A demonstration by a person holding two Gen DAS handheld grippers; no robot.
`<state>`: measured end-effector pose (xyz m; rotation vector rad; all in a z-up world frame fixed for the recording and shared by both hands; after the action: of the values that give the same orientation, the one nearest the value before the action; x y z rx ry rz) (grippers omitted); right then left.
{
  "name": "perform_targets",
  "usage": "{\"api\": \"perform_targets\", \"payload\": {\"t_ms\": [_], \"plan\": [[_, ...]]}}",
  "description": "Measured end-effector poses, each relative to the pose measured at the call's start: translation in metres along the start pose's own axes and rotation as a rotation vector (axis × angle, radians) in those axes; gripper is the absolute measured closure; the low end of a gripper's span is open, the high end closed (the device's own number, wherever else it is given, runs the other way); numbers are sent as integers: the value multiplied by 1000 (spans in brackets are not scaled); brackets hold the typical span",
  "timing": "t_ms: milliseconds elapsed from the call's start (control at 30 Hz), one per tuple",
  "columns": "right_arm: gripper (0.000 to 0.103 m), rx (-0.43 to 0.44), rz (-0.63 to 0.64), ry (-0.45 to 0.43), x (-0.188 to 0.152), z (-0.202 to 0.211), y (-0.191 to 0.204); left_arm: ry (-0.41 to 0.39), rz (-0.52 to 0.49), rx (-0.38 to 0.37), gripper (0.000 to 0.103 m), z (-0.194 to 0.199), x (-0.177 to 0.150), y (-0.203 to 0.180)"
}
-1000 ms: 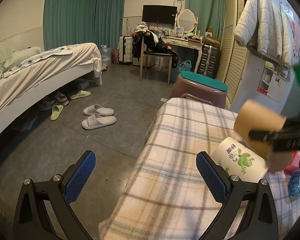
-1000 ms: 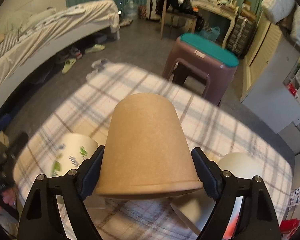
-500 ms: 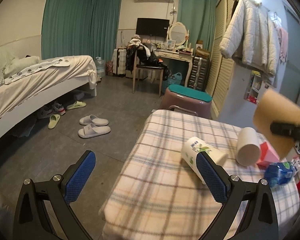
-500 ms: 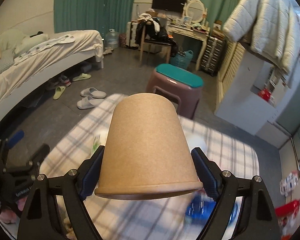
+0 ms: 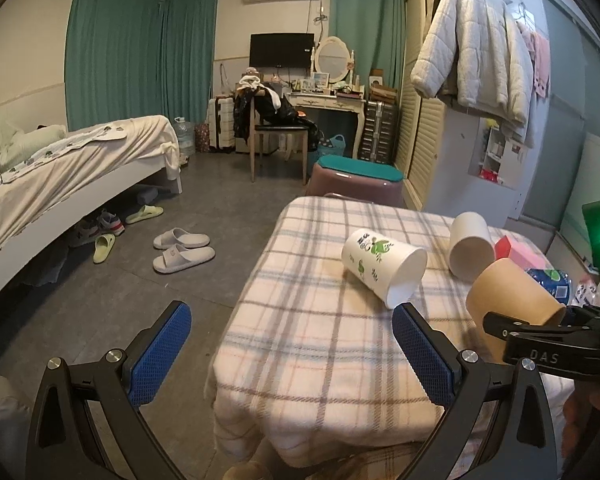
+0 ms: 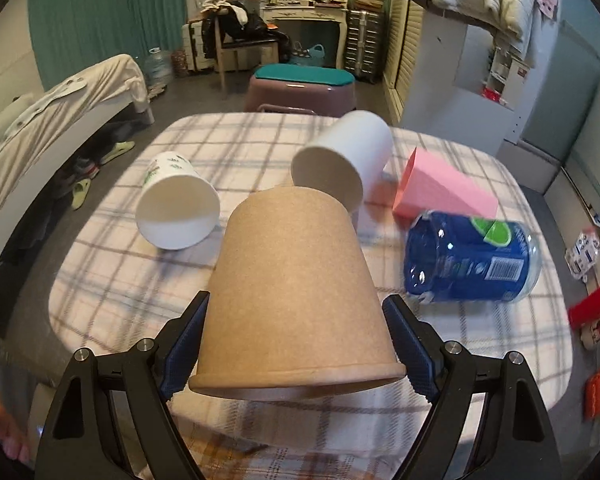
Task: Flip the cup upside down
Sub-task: 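Lift the brown cup with the right gripper toward the left gripper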
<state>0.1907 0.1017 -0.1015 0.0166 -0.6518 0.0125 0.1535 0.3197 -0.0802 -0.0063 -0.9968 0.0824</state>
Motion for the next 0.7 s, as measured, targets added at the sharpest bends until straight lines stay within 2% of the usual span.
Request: {"api": "perform_targets", "payload": {"t_ms": [233, 367, 433, 500, 700], "plan": [[18, -16, 22, 30, -7, -14, 5, 18, -7, 10, 0, -8, -5, -2], [16, 3, 30, 34, -9, -17, 2, 27, -29, 27, 0, -10, -3, -7], [16, 25, 30, 10, -8, -15, 1, 35, -34, 27, 0, -11, -3, -12], [9, 59, 31, -15, -7, -8, -2, 41, -48, 32, 0, -11, -2, -19], [9, 129, 29, -109, 3, 27, -22, 52, -102, 38, 0, -10, 6, -52]]}}
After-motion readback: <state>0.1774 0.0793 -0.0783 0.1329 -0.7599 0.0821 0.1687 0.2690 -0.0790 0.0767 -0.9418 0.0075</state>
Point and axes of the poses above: each gripper's, at about its wrist camera, not at the fingertips, and z roughly against the way its jaws point, y to its left, x to its top, the point moved 4 cm from there along -z, roughly the way its jaws point, and after that the axes turned 3 degrees about x, right-handed, at the moved point
